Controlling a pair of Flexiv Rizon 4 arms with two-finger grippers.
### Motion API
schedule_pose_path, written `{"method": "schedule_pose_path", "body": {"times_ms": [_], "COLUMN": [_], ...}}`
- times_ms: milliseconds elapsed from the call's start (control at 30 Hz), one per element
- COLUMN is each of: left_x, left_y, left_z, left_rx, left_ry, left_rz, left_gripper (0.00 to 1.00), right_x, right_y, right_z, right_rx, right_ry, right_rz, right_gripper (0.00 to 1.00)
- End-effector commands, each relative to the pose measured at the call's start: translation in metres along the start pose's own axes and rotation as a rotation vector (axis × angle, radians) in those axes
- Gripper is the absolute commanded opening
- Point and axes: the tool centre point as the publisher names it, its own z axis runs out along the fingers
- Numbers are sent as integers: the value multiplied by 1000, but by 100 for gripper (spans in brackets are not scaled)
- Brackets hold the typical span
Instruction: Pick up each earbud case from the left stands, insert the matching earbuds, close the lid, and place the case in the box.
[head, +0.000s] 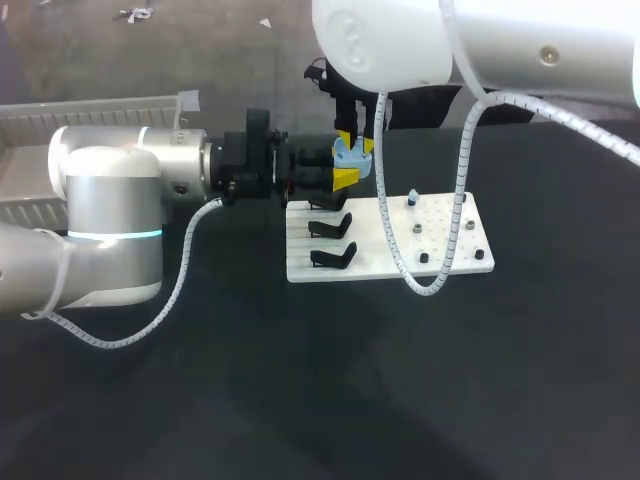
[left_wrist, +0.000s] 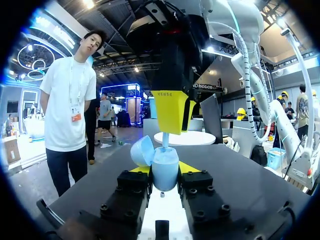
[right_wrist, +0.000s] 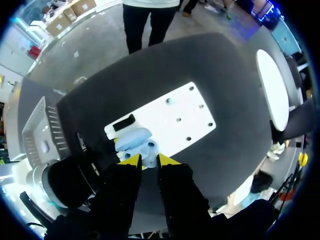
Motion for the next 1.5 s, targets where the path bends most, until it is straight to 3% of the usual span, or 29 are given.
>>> {"method": "schedule_pose_path", "body": {"times_ms": [33, 1500], "left_x": [0, 0], "left_y": [0, 0], "left_z": [0, 0], "left_rx": [-1, -1], "left_ry": [-1, -1], "left_rz": [1, 1], "left_gripper": [0, 0], "right_x": [-2, -7], "right_y": [2, 6], "right_z": [2, 15], "right_rx": [6, 27], "right_ry": [3, 17], "right_rz": [-1, -9], "right_gripper": [0, 0]}}
